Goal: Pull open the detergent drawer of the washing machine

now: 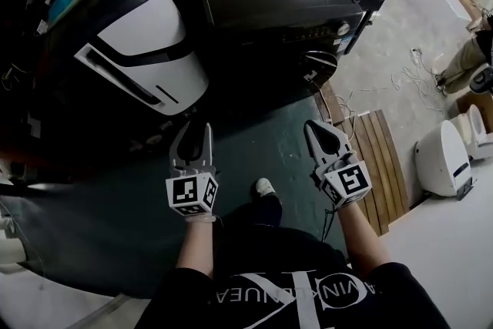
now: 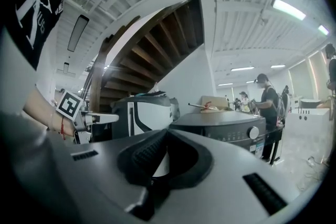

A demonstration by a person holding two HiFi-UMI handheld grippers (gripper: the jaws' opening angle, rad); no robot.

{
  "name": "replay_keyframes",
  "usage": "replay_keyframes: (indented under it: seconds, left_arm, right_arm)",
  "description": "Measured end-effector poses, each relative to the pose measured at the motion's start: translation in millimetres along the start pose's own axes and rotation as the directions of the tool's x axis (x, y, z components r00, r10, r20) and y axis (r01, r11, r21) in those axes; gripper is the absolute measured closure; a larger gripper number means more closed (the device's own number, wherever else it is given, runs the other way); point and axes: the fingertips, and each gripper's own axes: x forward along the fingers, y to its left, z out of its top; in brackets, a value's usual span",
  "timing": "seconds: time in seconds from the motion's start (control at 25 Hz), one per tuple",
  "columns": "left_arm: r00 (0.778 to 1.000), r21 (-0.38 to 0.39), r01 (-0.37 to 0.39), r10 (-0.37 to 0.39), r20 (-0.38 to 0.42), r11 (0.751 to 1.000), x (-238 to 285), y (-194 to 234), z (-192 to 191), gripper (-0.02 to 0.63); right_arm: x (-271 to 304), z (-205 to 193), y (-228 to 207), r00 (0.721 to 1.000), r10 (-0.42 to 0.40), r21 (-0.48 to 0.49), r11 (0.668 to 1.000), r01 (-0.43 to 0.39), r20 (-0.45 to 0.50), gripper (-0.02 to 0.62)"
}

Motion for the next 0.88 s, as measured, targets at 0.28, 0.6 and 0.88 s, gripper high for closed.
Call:
replay_keyframes:
  seconds: [0.28, 0.6, 0.88]
  left_arm:
    - [1.0, -0.008, 0.017, -0.017, -0.022, 1.0, 57, -7, -10, 0.482]
    - [0.998, -0.009, 0.051, -0.051, -0.034, 0.999, 104, -3, -14, 0.482]
    - [0.995, -0.026, 0.081, -0.083, -0.048, 0.996, 121, -4, -21, 0.48]
  right_arm:
    - [41, -9, -41, 0.999, 0.026, 0.02, 0.999, -0.026, -0.031, 0.583]
    - [84, -19, -60, 0.997, 0.055, 0.002, 0.998, -0.055, -0.054, 0.583]
    - [114, -31, -62, 0.993, 0.081, 0.014, 0.997, -0.08, -0.086, 0.583]
